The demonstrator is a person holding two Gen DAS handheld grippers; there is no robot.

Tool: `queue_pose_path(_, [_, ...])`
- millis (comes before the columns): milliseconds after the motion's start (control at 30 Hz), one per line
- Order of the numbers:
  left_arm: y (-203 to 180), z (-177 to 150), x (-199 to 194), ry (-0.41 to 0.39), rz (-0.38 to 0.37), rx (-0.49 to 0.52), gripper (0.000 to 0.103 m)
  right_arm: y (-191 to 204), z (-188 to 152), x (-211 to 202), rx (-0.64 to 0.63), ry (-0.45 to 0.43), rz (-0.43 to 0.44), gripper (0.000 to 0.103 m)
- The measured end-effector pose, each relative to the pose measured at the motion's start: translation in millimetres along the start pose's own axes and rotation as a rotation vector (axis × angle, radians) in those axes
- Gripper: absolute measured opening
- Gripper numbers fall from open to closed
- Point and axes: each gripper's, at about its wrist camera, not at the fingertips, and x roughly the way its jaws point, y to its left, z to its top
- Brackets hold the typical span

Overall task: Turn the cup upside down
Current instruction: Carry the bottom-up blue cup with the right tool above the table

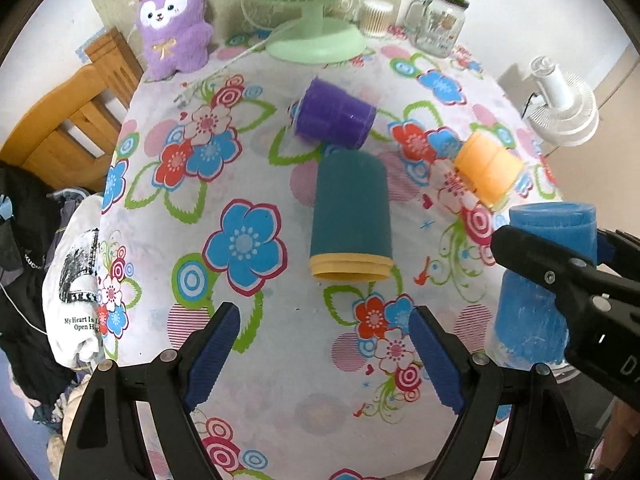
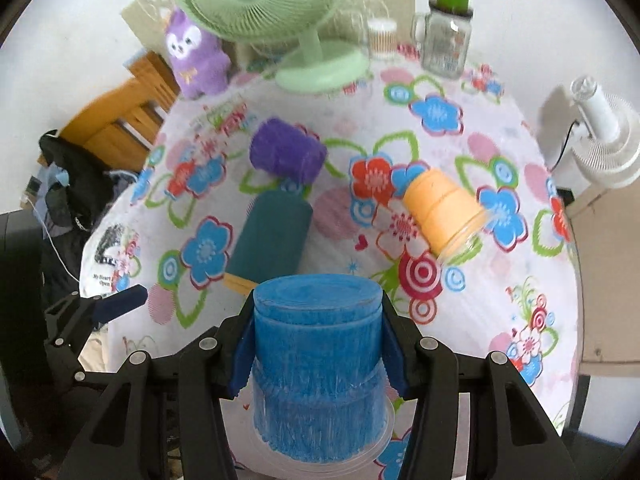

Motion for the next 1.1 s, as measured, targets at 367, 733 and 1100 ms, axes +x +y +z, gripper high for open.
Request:
queue_pose_path(367, [-2.1, -16.1, -14.4, -0.040, -0.018, 0.031, 0.089, 5.8, -31.8, -9.0, -0.073, -0.162, 0.006, 0.056])
queue_pose_path(733, [-1.0, -39.0, 11.9, -0.049, 0.015, 0.064, 0.089, 2.9, -61.7, 12.3, -0.119, -0.331, -0.024, 0.056])
queue_pose_path(1100, [6.8, -49.4, 49.5, -0.055, 0.006, 0.041, 0.089, -0.3, -79.0, 50.5, -0.108, -0.451, 0.018, 0.056])
